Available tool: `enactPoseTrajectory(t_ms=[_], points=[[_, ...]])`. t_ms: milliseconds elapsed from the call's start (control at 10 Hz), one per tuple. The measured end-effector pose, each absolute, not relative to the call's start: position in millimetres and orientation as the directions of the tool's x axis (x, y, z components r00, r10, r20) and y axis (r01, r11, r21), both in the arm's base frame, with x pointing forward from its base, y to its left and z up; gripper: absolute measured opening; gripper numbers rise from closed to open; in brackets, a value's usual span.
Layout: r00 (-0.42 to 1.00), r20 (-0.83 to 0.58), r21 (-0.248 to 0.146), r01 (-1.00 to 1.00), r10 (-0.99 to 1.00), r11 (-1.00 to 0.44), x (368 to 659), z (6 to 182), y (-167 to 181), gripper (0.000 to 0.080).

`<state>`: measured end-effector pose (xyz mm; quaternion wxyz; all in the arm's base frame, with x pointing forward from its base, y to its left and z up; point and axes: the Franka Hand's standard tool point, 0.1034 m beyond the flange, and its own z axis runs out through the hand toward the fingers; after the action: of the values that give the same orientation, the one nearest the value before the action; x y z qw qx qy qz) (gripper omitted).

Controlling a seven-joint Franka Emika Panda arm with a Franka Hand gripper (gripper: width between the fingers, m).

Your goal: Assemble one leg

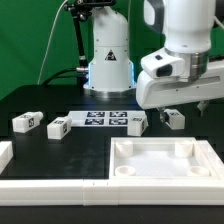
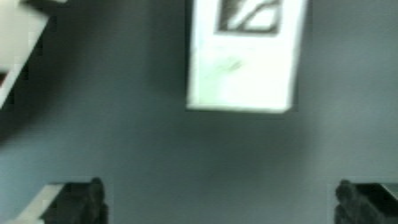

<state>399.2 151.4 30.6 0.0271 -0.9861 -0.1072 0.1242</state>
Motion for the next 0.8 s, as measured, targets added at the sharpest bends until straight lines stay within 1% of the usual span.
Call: enactPoseTrajectory(t_ms=[300,400,700,800], points=[[0.84,-0.494,-0.091,0.206,0.224,-0.974,386,28.2,156,0.0649],[0.816,-0.533,-0.093,0.207,0.224,-0.974,383,24.4,157,0.0649],[0.643,-0.737,-0.1,0.2,0.207,-0.975,360,17.2,157,0.0649],[0.596,-0.777,-0.105,0.196,0.203,-0.975,356,11.8,157,0.0649]])
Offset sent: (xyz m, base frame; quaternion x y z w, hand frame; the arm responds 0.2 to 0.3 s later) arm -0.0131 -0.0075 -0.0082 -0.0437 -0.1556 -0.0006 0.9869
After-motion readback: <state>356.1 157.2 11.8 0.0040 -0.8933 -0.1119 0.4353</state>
